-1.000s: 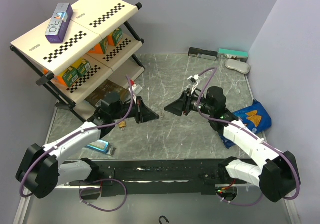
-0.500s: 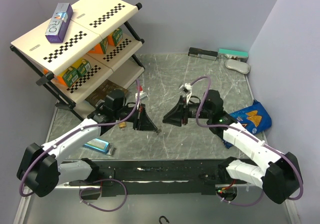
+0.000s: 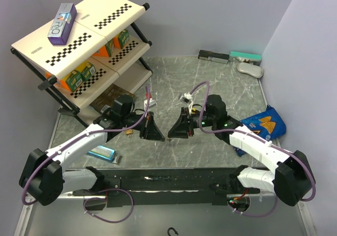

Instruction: Unlock with the key

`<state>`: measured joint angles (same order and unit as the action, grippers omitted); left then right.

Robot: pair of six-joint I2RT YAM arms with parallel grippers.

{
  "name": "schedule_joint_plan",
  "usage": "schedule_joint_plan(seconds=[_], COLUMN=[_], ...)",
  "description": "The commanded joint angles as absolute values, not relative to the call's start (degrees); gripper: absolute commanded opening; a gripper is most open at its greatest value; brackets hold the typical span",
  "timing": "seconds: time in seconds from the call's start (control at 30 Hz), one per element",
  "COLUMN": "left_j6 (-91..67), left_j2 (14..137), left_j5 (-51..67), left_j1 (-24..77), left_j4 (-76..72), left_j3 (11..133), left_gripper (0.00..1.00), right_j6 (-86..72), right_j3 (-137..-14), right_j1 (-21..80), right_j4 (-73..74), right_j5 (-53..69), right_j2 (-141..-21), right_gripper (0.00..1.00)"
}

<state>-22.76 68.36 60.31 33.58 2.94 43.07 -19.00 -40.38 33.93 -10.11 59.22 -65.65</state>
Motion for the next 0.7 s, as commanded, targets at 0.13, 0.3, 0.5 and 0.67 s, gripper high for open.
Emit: schedule_joint_plan(seconds=[0.13, 0.3, 0.5, 0.67], left_j6=[-20.8, -20.7, -21.0, -20.9], left_j2=[68.5, 68.5, 68.0, 68.0], left_j5=[62.1, 62.1, 61.6, 61.4], left_j1=[33.7, 33.7, 33.7, 33.7], left_j4=[2.1, 2.1, 1.5, 1.4], left_j3=[45.0, 44.9, 44.6, 44.6], left_gripper=[0.01, 0.01, 0.01, 0.01], right_j6=[-16.9, -17.1, -17.0, -16.9], right_j3=[-43.9, -44.0, -44.2, -44.4], right_j1=[35.4, 35.8, 36.1, 36.4], right_j4=[-10.7, -11.2, -10.6, -10.5], right_j5=[61.2, 61.3, 61.8, 62.7], right_j2=[-67.1, -67.6, -68.0, -68.6], right_gripper=[0.31, 0.24, 0.20, 0.18])
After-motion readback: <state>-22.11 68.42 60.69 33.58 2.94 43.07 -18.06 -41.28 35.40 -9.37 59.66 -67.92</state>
